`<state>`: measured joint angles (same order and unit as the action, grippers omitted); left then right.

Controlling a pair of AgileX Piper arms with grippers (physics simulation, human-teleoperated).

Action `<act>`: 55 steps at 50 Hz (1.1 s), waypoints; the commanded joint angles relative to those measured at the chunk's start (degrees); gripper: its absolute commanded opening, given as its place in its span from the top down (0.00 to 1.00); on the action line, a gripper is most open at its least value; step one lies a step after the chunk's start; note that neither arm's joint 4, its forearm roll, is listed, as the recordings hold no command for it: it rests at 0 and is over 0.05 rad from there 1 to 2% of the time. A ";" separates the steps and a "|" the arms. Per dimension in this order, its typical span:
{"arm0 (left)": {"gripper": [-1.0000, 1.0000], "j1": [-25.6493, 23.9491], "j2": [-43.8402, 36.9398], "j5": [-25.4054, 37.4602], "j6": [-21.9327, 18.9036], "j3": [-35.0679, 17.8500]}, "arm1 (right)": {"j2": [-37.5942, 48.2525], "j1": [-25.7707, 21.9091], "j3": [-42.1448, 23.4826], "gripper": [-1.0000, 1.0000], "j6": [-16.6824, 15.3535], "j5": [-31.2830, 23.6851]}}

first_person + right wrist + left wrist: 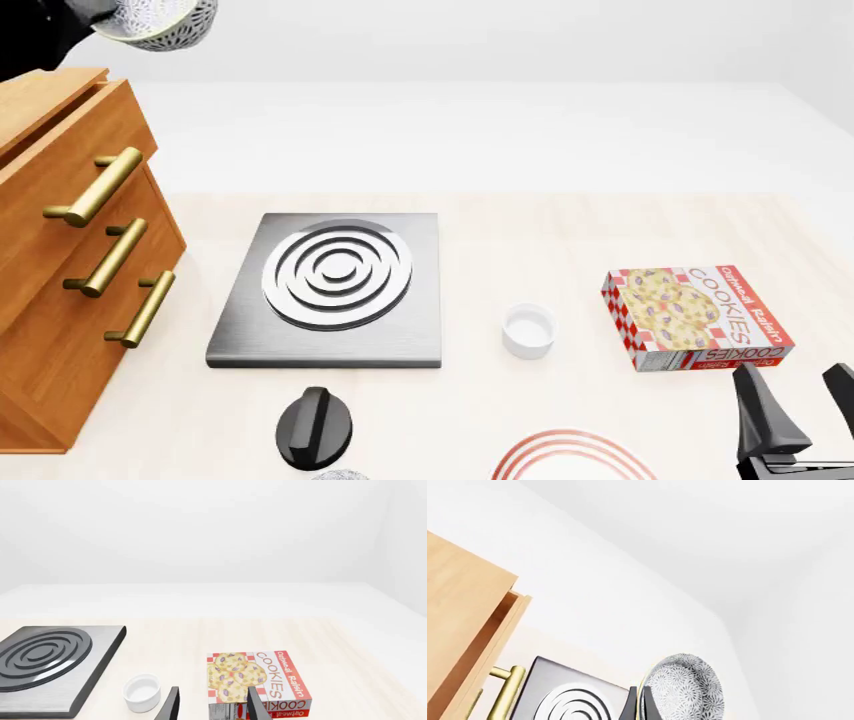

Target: Pick the akita bowl on the wooden cabinet and place it on the plate.

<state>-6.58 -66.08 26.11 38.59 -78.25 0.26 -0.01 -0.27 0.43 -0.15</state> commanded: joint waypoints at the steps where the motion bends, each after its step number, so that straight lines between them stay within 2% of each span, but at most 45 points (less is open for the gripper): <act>1: 1.00 -3.04 0.69 -0.93 -0.06 1.35 | 0.00 -0.01 0.00 0.00 -0.01 0.00; 34: 1.00 -9.68 3.26 0.10 -1.09 5.00 | 0.00 0.01 0.00 0.00 -0.01 0.00; 55: 1.00 -13.73 4.26 1.26 -2.28 5.39 | -0.01 0.01 0.00 0.00 0.00 0.01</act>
<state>-18.36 -62.40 27.07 37.18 -72.80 0.25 0.00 -0.27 0.43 -0.14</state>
